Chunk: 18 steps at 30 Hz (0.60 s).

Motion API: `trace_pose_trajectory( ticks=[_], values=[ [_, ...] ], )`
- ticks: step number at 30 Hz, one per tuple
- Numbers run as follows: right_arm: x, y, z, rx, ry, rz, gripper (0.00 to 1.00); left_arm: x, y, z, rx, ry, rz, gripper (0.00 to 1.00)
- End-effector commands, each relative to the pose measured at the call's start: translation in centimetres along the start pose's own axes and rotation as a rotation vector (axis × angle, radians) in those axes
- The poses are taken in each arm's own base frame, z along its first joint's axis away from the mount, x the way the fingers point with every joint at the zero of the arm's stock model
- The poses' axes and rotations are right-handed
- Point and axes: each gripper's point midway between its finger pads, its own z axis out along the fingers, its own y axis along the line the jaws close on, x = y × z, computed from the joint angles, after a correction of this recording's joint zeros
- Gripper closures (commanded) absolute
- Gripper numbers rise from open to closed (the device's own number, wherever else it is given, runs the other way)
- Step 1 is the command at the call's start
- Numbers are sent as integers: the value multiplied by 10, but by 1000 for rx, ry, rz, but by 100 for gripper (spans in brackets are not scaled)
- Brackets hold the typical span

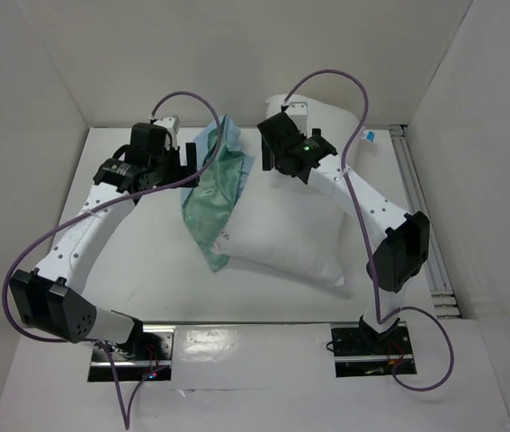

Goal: Put the pillow into the pillowcase

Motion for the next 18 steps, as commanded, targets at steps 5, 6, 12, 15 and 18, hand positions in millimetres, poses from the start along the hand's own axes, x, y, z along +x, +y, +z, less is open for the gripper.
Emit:
trace_pose_trajectory(
  ticks=[5,6,12,15,18],
  values=[
    [-18,23,-23,-96,-49,14,0,-19,-4,-15,10,-86,-44,1],
    [-23,26,-26,-113,-56,23,0,-20,-3,-15,0,-89,-54,1],
    [13,70,-23,-152,14,-79,0,-19,19,-17,-50,-73,-174,1],
    [38,79,-12,-143,72,-79,0,-17,22,-17,-47,-56,-210,1],
    [77,75,9,-115,146,-104,16,-15,24,-17,-46,-46,-216,1]
  ],
)
